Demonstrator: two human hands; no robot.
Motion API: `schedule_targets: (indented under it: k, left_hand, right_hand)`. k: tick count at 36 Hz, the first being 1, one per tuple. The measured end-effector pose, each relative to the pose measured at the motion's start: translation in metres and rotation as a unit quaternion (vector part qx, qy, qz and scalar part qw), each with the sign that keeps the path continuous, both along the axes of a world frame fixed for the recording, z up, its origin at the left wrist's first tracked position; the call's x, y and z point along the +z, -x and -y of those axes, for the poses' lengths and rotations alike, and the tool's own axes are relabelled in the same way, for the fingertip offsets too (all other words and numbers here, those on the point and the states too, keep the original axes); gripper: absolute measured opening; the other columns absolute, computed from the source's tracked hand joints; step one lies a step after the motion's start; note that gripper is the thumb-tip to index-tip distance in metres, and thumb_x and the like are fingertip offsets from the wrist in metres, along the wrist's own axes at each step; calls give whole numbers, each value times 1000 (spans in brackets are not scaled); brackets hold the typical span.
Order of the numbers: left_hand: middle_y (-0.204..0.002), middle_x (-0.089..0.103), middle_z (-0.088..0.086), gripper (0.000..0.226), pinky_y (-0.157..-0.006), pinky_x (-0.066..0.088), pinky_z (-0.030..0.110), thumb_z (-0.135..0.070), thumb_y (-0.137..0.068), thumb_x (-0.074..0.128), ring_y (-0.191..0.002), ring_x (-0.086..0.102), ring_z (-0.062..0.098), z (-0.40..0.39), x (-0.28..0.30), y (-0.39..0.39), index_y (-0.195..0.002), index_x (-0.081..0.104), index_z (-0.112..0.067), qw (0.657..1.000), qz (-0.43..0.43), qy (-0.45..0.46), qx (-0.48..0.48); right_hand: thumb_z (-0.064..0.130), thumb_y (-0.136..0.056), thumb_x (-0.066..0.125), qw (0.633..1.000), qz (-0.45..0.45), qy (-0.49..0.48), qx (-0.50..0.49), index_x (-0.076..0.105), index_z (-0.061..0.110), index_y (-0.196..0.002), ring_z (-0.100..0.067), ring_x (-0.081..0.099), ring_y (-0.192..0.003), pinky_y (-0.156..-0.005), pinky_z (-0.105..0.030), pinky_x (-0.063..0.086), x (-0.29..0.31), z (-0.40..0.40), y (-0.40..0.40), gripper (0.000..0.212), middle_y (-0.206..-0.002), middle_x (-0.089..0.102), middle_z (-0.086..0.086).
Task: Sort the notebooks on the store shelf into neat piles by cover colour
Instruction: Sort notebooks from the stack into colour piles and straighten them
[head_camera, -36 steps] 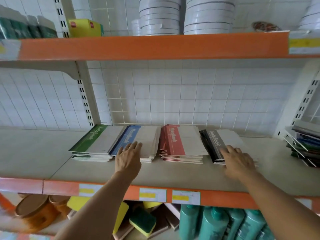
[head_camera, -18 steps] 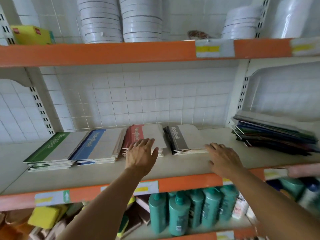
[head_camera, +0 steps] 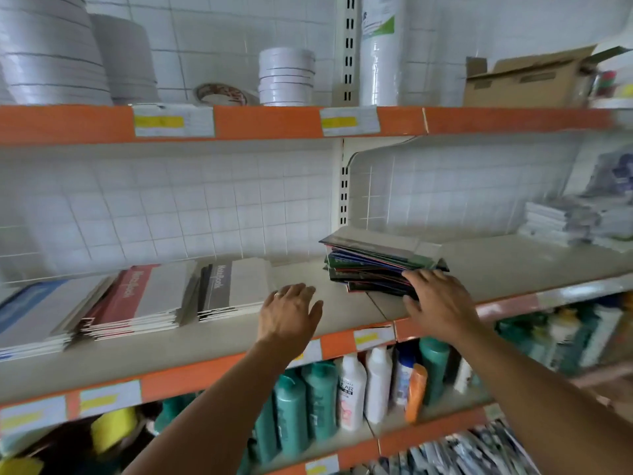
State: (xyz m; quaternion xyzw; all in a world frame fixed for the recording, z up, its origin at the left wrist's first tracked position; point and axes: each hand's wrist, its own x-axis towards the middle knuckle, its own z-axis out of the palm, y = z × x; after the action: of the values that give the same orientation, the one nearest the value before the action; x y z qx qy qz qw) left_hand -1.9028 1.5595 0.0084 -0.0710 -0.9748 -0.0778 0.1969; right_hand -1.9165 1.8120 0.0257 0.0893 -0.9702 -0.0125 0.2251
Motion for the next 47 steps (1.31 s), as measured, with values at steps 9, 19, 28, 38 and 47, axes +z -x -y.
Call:
schedule_targets:
  k: [9,19,28,38,47]
  left_hand:
    - [-145,43,-7,42,-105,29,28,-38,-101,32,-131,39,15,-81,15,46,-140,41,-26,998,-15,-10,-68]
    - [-155,26,1,49,-115,18,37,-45,-102,25,-142,22,20,-140,27,94,-146,30,-24,992,-5,-6,-128]
    - [-156,25,4,64,-119,4,44,-60,-97,14,-146,13,23,-172,23,111,-149,26,-25,991,82,39,-94]
    - [-145,31,1,67,-113,27,40,-43,-92,51,-137,28,23,-142,24,92,-149,19,-29,995,69,31,-58]
    - [-136,36,6,48,-110,31,35,-9,-90,50,-130,33,25,-139,24,83,-135,42,-22,998,1,56,7]
  right_hand:
    - [5,-52,77,998,-58,-15,-16,65,10,-89,-27,62,-77,-62,-36,52,7,-46,28,39,-83,64,-6]
    - [14,-91,57,996,66,-23,-52,29,19,-145,-18,38,-130,-103,-31,34,14,-75,70,60,-145,39,0]
    - [-1,-85,53,995,98,-25,16,9,16,-153,-17,16,-145,-119,-35,15,11,-79,94,83,-159,16,-2]
    - [7,-85,57,996,84,-28,29,15,14,-152,-22,24,-142,-117,-35,20,-2,-79,105,79,-156,22,-5]
    - [-1,-87,41,996,-10,-48,71,32,31,-146,-21,37,-126,-112,-35,23,-1,-84,103,68,-135,43,0]
